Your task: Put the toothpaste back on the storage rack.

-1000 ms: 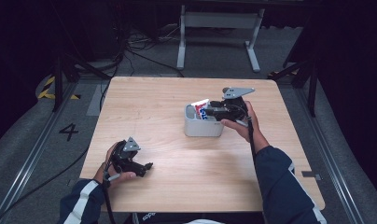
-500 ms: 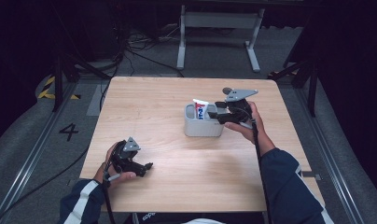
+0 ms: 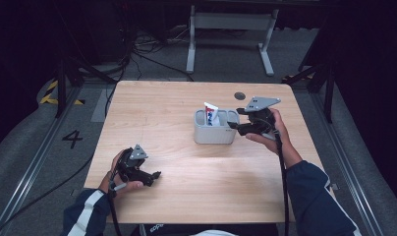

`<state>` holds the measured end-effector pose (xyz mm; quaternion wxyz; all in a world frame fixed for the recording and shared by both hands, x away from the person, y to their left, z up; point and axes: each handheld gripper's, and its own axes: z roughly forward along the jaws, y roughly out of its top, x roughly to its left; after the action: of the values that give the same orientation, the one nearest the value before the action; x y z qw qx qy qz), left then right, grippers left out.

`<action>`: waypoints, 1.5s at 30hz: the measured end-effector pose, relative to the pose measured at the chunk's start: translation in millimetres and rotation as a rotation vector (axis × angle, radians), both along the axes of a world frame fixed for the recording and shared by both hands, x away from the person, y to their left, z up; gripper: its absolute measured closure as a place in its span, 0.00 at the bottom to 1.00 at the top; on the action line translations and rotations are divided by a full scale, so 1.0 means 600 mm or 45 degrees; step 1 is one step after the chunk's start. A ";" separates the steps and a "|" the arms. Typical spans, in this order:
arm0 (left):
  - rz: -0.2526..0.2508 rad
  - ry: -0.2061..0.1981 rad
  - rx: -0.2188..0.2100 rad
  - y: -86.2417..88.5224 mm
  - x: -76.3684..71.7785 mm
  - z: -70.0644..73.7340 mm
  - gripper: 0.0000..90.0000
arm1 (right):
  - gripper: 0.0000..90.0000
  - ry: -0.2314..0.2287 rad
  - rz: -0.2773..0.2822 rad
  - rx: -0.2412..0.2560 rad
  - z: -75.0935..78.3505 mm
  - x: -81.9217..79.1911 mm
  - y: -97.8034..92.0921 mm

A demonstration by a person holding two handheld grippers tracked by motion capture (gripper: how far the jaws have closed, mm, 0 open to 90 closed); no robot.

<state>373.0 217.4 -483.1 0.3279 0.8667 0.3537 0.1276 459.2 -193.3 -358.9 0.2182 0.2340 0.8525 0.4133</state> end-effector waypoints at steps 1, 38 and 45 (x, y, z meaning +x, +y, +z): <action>-0.002 0.000 -0.001 0.000 0.000 0.000 0.00 | 0.43 -0.004 -0.002 -0.002 0.001 -0.003 -0.002; 0.004 -0.007 -0.003 0.000 0.000 -0.001 0.00 | 0.38 -0.048 -0.048 -0.156 -0.037 -0.082 -0.080; 0.006 -0.008 -0.001 0.000 -0.001 -0.001 0.00 | 0.37 -0.019 -0.081 -0.179 -0.060 -0.091 -0.101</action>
<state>372.7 217.2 -483.5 0.3290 0.8653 0.3548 0.1308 404.8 -253.6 -394.6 0.2533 0.2422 0.8699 0.3471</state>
